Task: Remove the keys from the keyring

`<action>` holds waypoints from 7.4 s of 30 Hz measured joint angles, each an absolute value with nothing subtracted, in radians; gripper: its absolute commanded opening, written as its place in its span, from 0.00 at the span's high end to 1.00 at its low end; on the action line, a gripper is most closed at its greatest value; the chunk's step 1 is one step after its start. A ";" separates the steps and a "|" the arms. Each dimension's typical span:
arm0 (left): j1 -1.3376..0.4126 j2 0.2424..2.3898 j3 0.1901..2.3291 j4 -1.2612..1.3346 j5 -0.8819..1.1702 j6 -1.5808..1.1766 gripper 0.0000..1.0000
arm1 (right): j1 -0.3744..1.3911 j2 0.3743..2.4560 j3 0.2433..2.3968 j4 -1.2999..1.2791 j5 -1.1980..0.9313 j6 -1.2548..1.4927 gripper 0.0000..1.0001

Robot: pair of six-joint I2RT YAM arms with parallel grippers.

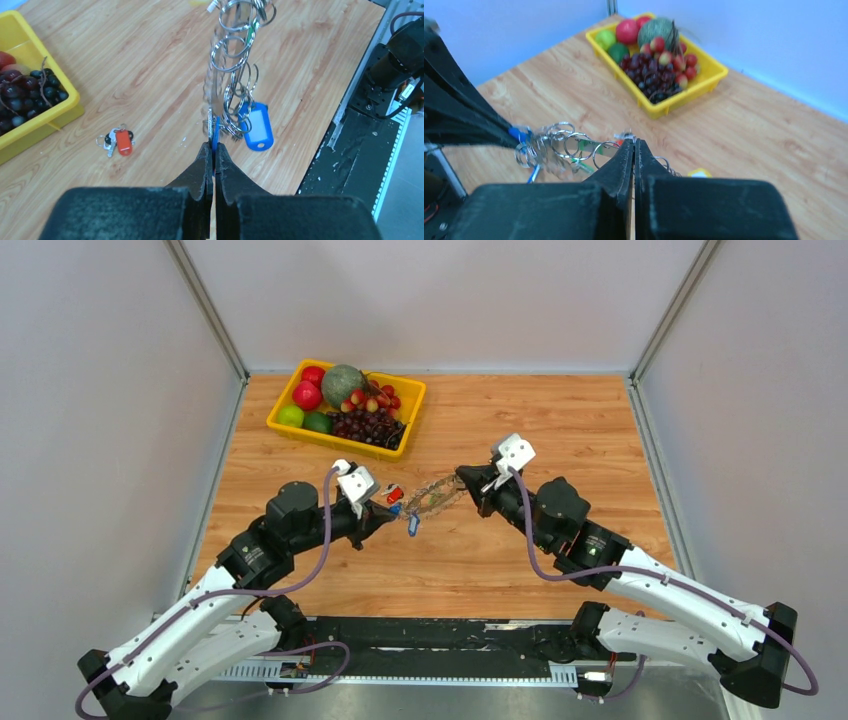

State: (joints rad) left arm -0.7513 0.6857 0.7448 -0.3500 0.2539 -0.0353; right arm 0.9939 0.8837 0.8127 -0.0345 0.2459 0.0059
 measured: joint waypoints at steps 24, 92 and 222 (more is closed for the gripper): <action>-0.751 0.618 0.363 0.229 0.329 -0.192 0.80 | 1.000 0.958 0.947 0.258 -0.023 -0.212 1.00; -0.817 0.716 0.337 0.588 0.398 -0.140 0.74 | 1.000 1.038 1.134 0.224 -0.147 -0.181 1.00; -0.863 0.653 0.960 -0.575 0.527 0.746 1.00 | 1.025 1.029 0.685 0.440 -0.548 -0.189 1.00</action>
State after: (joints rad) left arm -0.8627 0.6529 0.9600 -0.5751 0.5274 0.7464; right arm 1.0252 1.0294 0.6853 0.4404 -0.5480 -0.1890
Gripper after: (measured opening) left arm 0.008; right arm 0.005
